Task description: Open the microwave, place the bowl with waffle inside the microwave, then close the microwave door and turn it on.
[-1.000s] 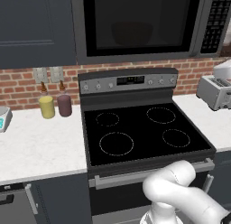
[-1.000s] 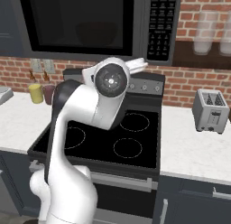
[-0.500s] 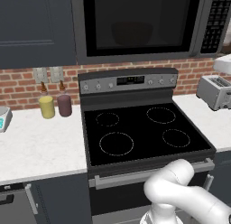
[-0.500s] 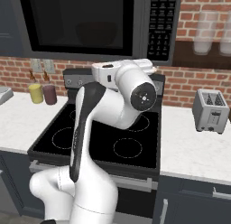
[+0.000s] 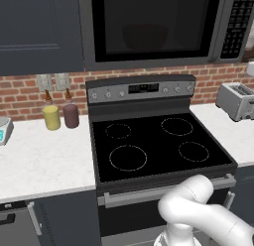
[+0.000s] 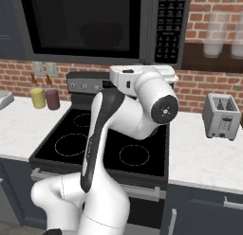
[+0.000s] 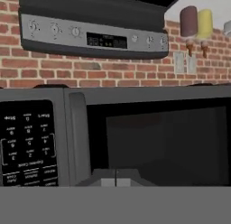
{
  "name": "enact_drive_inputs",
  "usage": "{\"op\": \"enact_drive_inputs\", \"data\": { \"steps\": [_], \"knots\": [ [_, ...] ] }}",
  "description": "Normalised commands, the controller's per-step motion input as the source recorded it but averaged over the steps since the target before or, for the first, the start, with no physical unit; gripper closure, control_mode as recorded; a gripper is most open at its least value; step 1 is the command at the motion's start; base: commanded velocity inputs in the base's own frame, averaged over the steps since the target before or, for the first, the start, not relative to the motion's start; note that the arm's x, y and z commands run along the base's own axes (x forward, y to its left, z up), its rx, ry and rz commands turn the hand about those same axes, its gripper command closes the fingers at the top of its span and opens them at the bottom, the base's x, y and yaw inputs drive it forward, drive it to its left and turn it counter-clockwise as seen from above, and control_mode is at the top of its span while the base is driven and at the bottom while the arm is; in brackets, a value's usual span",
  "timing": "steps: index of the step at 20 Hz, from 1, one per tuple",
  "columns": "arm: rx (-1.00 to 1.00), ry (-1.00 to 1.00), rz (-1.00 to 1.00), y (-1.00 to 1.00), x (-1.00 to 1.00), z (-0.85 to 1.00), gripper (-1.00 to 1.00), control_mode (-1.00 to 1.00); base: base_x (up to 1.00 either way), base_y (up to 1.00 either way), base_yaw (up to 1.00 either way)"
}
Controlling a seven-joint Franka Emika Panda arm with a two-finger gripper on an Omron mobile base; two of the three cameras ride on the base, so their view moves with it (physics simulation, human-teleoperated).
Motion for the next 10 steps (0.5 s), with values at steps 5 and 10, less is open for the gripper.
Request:
{"op": "enact_drive_inputs", "data": {
  "steps": [5,10],
  "knots": [
    [0.04,0.14,-0.23,-0.55,0.00,0.00,1.00,-1.00,0.00,0.00,0.00],
    [0.10,0.02,-0.03,-0.39,0.00,-0.02,1.00,-1.00,0.00,0.00,0.00]
  ]
}}
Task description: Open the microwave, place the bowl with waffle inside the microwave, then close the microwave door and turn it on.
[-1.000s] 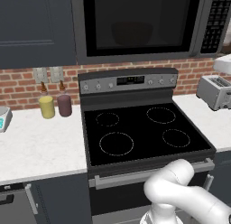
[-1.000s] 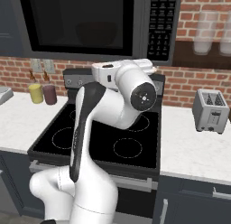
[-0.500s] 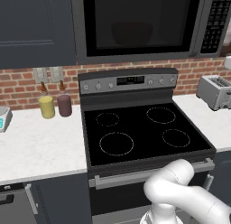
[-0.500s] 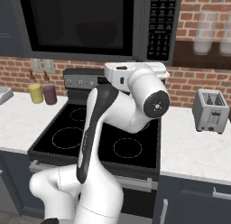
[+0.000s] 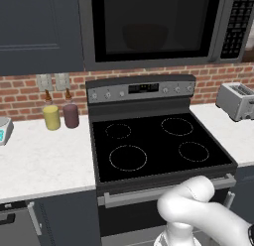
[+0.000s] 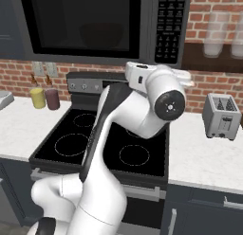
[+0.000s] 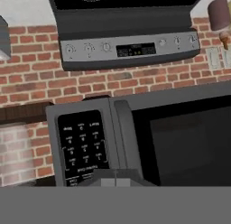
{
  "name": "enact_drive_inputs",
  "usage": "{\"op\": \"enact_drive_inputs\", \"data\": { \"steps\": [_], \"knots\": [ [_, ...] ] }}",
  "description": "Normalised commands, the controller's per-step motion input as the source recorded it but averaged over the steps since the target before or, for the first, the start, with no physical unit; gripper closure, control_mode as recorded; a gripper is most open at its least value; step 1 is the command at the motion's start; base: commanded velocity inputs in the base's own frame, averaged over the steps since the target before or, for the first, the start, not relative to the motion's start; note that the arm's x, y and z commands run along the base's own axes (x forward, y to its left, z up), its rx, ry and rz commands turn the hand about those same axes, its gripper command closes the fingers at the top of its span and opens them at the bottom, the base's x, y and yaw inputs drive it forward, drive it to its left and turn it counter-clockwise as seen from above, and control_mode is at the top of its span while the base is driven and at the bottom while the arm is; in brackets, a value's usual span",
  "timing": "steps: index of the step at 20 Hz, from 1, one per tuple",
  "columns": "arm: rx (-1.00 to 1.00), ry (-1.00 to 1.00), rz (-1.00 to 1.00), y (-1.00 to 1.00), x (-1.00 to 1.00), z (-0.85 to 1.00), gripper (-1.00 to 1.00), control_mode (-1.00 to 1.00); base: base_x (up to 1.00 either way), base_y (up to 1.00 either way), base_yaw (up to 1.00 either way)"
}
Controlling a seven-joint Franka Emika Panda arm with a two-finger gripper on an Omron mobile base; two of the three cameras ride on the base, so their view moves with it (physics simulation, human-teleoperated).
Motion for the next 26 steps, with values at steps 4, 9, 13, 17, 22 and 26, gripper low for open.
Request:
{"op": "enact_drive_inputs", "data": {
  "steps": [4,9,13,17,22,26],
  "knots": [
    [0.08,0.12,0.00,-0.19,0.00,0.00,1.00,-1.00,0.00,0.00,0.00],
    [0.07,0.23,-0.02,-0.04,0.00,0.01,1.00,-1.00,0.00,0.00,0.00],
    [0.00,0.36,-0.06,0.00,0.00,0.10,1.00,-1.00,0.00,0.00,0.00],
    [0.03,0.24,-0.08,0.00,0.00,0.04,1.00,-1.00,0.00,0.00,0.00],
    [0.13,0.17,-0.06,0.00,0.03,0.00,1.00,-1.00,0.00,0.00,0.00],
    [0.16,0.18,-0.01,0.00,0.13,0.00,1.00,-1.00,0.00,0.00,0.00]
  ]
}}
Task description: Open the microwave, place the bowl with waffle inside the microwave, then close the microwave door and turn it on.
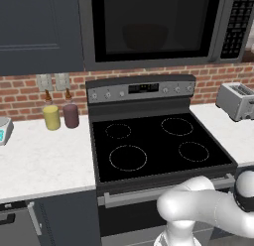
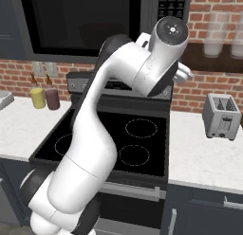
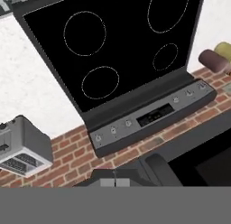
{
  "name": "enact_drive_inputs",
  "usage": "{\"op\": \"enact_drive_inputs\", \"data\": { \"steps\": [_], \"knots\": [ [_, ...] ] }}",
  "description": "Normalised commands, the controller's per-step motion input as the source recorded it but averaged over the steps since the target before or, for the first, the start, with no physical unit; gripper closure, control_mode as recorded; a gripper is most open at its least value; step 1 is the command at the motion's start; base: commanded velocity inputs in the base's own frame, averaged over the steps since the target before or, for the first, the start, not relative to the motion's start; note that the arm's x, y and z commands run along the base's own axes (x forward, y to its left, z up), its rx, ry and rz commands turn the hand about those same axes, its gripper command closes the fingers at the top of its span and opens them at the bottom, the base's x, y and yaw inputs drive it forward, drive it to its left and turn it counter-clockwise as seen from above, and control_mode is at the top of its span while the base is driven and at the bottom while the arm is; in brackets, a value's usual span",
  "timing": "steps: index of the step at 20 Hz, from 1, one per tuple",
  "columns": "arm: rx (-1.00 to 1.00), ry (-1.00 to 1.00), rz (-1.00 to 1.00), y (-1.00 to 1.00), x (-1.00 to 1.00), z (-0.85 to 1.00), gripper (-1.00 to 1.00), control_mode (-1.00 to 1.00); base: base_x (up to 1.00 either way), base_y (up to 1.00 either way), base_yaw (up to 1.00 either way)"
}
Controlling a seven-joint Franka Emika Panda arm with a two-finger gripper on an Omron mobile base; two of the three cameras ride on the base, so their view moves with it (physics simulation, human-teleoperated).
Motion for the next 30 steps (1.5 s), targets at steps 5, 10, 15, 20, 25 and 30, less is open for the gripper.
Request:
{"op": "enact_drive_inputs", "data": {
  "steps": [5,10,15,20,25,30],
  "knots": [
    [0.20,0.07,0.00,0.00,0.18,0.00,1.00,-1.00,0.00,0.00,0.00],
    [0.27,-0.07,-0.01,0.00,0.01,0.00,1.00,-1.00,0.00,0.00,0.00],
    [0.26,-0.16,-0.07,0.05,0.00,0.00,1.00,-1.00,0.00,0.00,0.00],
    [0.16,-0.10,-0.15,0.31,0.12,-0.12,1.00,-1.00,0.00,0.00,0.00],
    [0.13,-0.02,-0.15,0.30,0.44,-0.26,1.00,-1.00,0.00,0.00,0.00],
    [0.15,0.00,-0.11,0.06,0.45,-0.14,1.00,-1.00,0.00,0.00,0.00]
  ]
}}
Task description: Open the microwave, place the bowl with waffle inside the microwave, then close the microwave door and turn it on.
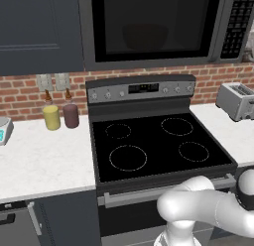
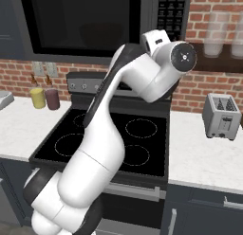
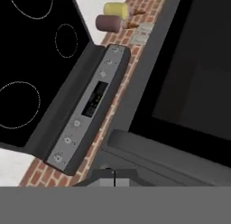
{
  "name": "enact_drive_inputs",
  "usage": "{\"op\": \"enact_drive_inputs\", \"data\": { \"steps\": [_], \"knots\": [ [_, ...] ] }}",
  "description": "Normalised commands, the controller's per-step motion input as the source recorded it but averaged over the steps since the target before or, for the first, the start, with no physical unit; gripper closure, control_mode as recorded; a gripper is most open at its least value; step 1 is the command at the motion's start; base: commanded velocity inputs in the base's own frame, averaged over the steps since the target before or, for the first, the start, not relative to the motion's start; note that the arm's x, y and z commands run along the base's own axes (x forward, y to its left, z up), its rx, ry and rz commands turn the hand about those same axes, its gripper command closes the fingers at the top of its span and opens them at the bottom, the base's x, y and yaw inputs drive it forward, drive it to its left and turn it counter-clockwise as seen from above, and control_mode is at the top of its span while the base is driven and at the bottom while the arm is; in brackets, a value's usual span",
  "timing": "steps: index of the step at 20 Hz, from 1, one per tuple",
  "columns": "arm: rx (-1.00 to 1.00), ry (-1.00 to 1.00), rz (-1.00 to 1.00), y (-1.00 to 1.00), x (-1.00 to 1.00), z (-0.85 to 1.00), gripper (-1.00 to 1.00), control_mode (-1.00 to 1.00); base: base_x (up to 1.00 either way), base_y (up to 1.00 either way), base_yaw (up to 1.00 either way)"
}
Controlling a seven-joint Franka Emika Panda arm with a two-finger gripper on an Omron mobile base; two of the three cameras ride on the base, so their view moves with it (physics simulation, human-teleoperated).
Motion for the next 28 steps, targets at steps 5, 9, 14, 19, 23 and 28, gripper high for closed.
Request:
{"op": "enact_drive_inputs", "data": {
  "steps": [5,9,14,19,23,28],
  "knots": [
    [0.21,0.00,-0.02,-0.30,0.32,0.00,1.00,-1.00,0.00,0.00,0.00],
    [0.17,0.00,0.00,-0.19,0.21,0.00,1.00,-1.00,0.00,0.00,0.00],
    [0.12,0.00,0.00,-0.04,0.06,0.00,1.00,-1.00,0.00,0.00,0.00],
    [0.05,0.00,-0.01,0.00,0.19,0.00,1.00,-1.00,0.00,0.00,0.00],
    [0.01,0.00,-0.01,0.00,0.35,0.00,1.00,-1.00,0.00,0.00,0.00],
    [0.02,0.00,-0.01,0.00,0.33,0.00,1.00,-1.00,0.00,0.00,0.00]
  ]
}}
